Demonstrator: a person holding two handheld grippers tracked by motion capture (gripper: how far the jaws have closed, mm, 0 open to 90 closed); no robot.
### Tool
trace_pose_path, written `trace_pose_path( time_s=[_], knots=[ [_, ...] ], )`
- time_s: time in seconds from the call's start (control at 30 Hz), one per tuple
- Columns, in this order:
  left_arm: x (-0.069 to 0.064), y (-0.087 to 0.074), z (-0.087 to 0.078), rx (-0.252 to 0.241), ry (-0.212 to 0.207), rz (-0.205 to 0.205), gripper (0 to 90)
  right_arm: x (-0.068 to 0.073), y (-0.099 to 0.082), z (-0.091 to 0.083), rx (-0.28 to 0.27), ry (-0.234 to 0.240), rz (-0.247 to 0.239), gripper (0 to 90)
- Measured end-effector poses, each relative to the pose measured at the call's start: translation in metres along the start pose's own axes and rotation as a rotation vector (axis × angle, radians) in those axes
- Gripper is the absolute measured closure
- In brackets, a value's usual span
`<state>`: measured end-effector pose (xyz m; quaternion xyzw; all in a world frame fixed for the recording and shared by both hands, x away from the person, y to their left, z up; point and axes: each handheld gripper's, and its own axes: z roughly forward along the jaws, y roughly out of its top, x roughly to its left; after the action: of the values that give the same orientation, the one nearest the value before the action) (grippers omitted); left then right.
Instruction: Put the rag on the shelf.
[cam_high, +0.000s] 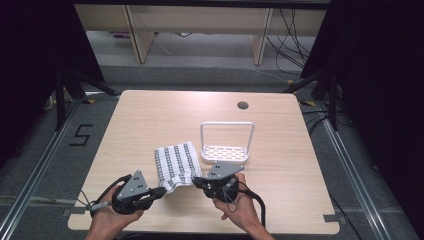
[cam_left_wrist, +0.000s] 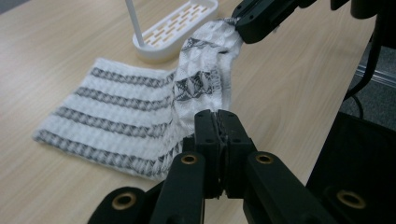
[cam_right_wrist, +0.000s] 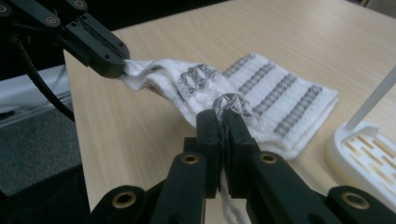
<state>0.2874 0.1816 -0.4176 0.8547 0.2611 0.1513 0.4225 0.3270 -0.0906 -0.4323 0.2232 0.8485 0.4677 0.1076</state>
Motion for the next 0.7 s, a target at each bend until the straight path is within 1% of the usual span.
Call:
trace_pose_path(
  time_s=[0.03,0.07,0.1,0.13,0.17,0.2,0.23,0.27,0.3,0.33,0.37,0.4,0.43,0.47,0.5,0.53,0.57,0.6,0.63,0.67,0.7],
  knots=[
    [0.0,0.0,0.0,0.0,0.0,0.0,87.2,0.0,0.0,0.0,0.0,0.0,0.0,87.2],
    [0.004,0.008,-0.005,0.006,-0.006,0.013,87.2,0.0,0.007,-0.003,-0.018,0.005,0.001,87.2],
    [0.006,0.011,-0.006,0.001,-0.016,0.008,87.3,-0.001,0.01,-0.005,-0.032,-0.002,0.008,87.2],
    [0.006,0.011,-0.006,0.001,-0.016,0.008,87.2,-0.002,0.014,-0.008,-0.039,0.0,0.009,87.3],
    [0.009,0.014,-0.008,-0.001,-0.011,0.002,87.2,-0.002,0.014,-0.008,-0.039,0.0,0.009,87.3],
    [0.012,0.02,-0.012,-0.035,-0.03,-0.026,87.3,-0.004,0.021,-0.012,-0.045,0.008,0.013,87.3],
    [0.013,0.025,-0.015,-0.037,-0.04,-0.04,87.3,-0.004,0.025,-0.015,-0.046,0.004,0.02,87.3],
    [0.015,0.029,-0.018,-0.047,-0.048,-0.039,87.3,-0.005,0.029,-0.018,-0.061,-0.002,0.004,87.3],
    [0.016,0.034,-0.021,-0.067,-0.058,-0.046,87.3,-0.006,0.033,-0.021,-0.076,0.006,0.003,87.3],
    [0.016,0.034,-0.021,-0.067,-0.058,-0.046,87.3,-0.006,0.033,-0.021,-0.076,0.006,0.003,87.3],
    [0.017,0.039,-0.025,-0.07,-0.07,-0.042,87.3,-0.007,0.038,-0.024,-0.087,0.004,0.0,87.3],
    [0.016,0.045,-0.029,-0.07,-0.069,-0.038,87.3,-0.005,0.042,-0.029,-0.081,0.017,0.031,87.3],
    [0.016,0.056,-0.037,-0.086,-0.075,-0.025,87.3,-0.007,0.052,-0.037,-0.121,0.014,-0.01,87.4],
    [0.016,0.056,-0.037,-0.086,-0.075,-0.025,87.3,-0.007,0.052,-0.037,-0.121,0.014,-0.01,87.4],
    [0.016,0.062,-0.041,-0.093,-0.08,-0.024,87.3,-0.005,0.057,-0.042,-0.132,0.009,0.005,87.4],
    [0.016,0.065,-0.043,-0.098,-0.086,-0.019,87.3,-0.007,0.066,-0.051,-0.164,0.001,-0.039,87.4],
    [0.015,0.074,-0.049,-0.102,-0.084,-0.005,87.3,-0.004,0.07,-0.055,-0.164,0.011,-0.008,87.5],
    [0.015,0.077,-0.051,-0.107,-0.087,0.004,87.3,-0.006,0.073,-0.059,-0.178,0.005,-0.032,87.5],
    [0.015,0.077,-0.051,-0.107,-0.087,0.004,87.4,-0.006,0.073,-0.059,-0.178,0.005,-0.032,87.5],
    [0.015,0.081,-0.052,-0.115,-0.09,0.005,87.3,-0.006,0.077,-0.068,-0.202,0.006,-0.019,87.5],
    [0.015,0.088,-0.053,-0.134,-0.107,0.002,87.3,-0.007,0.079,-0.072,-0.218,0.009,-0.028,87.5]
  ],
)
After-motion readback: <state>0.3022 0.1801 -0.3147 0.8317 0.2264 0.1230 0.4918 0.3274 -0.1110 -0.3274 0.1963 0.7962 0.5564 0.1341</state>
